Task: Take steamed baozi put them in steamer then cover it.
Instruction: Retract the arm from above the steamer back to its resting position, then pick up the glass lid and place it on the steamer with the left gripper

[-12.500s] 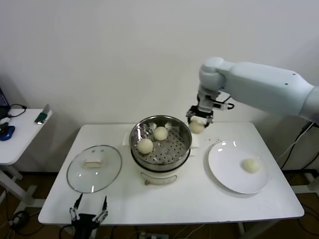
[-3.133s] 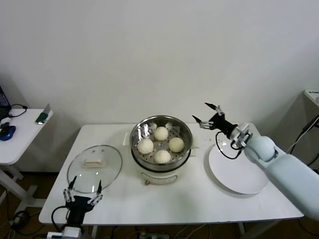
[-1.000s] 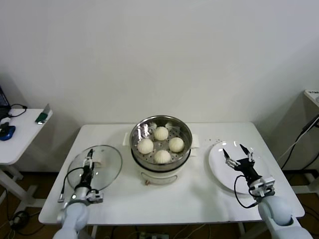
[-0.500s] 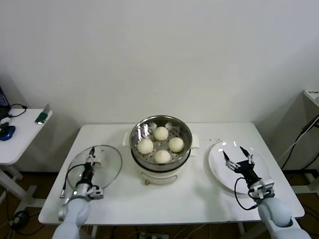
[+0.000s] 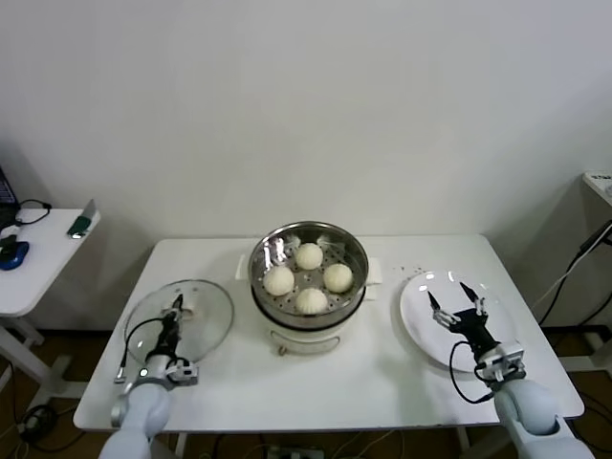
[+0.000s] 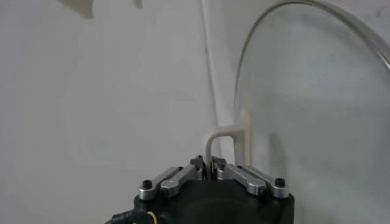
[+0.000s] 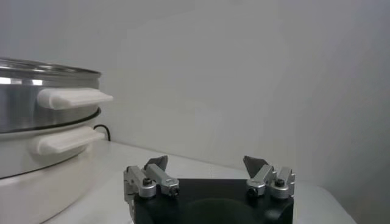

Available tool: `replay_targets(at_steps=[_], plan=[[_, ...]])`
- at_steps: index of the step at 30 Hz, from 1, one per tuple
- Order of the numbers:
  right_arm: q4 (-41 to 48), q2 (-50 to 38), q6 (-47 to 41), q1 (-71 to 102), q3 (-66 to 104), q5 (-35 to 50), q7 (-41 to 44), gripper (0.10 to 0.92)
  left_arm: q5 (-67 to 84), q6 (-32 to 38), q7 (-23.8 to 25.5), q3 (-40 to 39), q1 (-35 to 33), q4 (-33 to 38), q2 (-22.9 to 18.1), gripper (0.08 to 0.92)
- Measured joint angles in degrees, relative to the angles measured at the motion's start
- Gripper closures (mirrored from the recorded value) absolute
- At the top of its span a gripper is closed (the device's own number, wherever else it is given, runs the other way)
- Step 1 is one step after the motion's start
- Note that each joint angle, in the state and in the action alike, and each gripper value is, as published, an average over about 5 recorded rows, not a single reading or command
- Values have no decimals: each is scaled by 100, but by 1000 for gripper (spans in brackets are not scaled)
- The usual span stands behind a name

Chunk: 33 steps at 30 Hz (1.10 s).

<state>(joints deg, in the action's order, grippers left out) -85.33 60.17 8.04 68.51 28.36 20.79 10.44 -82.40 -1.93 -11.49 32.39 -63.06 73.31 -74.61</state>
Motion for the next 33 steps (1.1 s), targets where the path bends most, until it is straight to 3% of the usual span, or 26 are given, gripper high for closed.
replay_targets(at_steps=[2,10,23,33], plan=[[18,-2,5,-13,2,-7,2,203,50,-30,25,-1,-40,71,31,843],[107,-9,38,-64,24,-22,17,203,348,-227,144,55,-375,688,207,851],[296,-36,96,-193,-14,-73,66,203,851,-825,239,258,-1568,2565,530,851],[474,-119,83,-329,-157,-143,76,203,1141,-1723,293,60,-2238,3908,959,851]])
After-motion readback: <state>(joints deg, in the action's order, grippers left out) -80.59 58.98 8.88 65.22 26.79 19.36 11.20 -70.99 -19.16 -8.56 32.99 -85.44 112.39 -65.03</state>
